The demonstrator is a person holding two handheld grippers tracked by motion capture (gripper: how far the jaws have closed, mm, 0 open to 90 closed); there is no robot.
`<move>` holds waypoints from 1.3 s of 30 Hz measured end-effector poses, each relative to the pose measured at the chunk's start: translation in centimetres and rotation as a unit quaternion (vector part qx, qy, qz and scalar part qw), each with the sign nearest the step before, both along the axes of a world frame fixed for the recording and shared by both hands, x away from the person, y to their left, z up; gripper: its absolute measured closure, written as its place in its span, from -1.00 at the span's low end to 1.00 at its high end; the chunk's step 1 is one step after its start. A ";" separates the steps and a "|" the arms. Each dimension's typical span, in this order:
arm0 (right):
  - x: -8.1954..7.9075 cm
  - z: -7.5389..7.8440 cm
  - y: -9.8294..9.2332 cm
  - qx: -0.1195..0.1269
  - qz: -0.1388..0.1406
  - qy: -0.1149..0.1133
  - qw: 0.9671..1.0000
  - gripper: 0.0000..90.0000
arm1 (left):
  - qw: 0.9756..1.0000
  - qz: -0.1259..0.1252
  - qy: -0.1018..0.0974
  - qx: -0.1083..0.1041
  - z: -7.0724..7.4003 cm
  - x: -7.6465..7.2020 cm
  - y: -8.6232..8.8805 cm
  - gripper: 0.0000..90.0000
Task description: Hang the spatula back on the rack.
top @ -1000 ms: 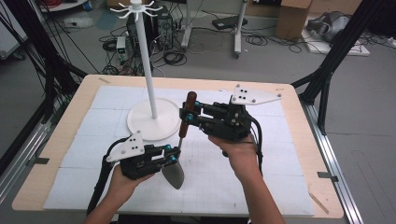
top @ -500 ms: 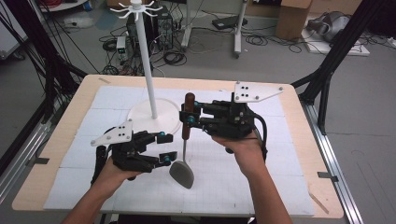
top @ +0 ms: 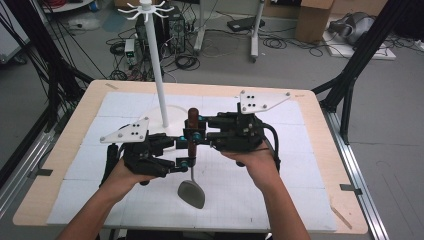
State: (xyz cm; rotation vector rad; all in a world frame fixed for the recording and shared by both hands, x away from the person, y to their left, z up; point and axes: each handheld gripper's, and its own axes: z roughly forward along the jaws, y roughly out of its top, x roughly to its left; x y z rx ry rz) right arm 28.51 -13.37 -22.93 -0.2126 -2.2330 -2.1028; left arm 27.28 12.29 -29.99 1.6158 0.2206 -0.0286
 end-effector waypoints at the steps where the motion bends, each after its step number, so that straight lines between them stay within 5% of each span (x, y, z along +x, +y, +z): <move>1: 0.0 -0.1 0.1 0.000 0.001 0.000 1.000 0.61 | 1.000 -0.002 -0.001 0.001 0.0 0.0 0.0 0.17; 14: 0.0 -0.6 0.3 0.002 0.014 0.006 1.000 0.61 | 1.000 -0.026 -0.016 0.001 -0.1 0.1 -0.4 0.52; 22: 0.0 -0.9 0.1 0.008 0.004 0.009 1.000 0.57 | 1.000 -0.006 -0.023 0.010 -0.1 -0.2 -0.6 0.63; 24: -0.2 -0.8 -0.3 0.024 -0.032 0.016 0.999 0.01 | 1.000 0.012 -0.021 0.019 0.0 -0.1 -0.6 0.63; 27: -0.4 -0.7 -1.3 0.038 -0.081 0.014 0.996 -0.31 | 0.999 0.039 -0.019 0.023 0.1 0.0 -0.4 0.63; 31: -1.1 -1.0 -3.6 0.048 -0.143 0.007 0.988 -0.52 | 0.996 0.080 -0.020 0.020 0.4 0.2 0.1 0.63; 34: -1.7 -1.6 -5.4 0.034 -0.198 -0.001 0.980 -0.55 | 0.993 0.114 -0.015 0.020 0.6 0.3 0.4 0.63; 37: -2.6 -2.6 -7.3 0.006 -0.257 -0.014 0.966 -0.58 | 0.990 0.141 -0.016 0.022 1.0 0.6 0.9 0.63; 39: -3.3 -3.8 -8.7 -0.013 -0.305 -0.019 0.952 -0.59 | 0.987 0.158 -0.021 0.026 1.3 0.8 1.2 0.63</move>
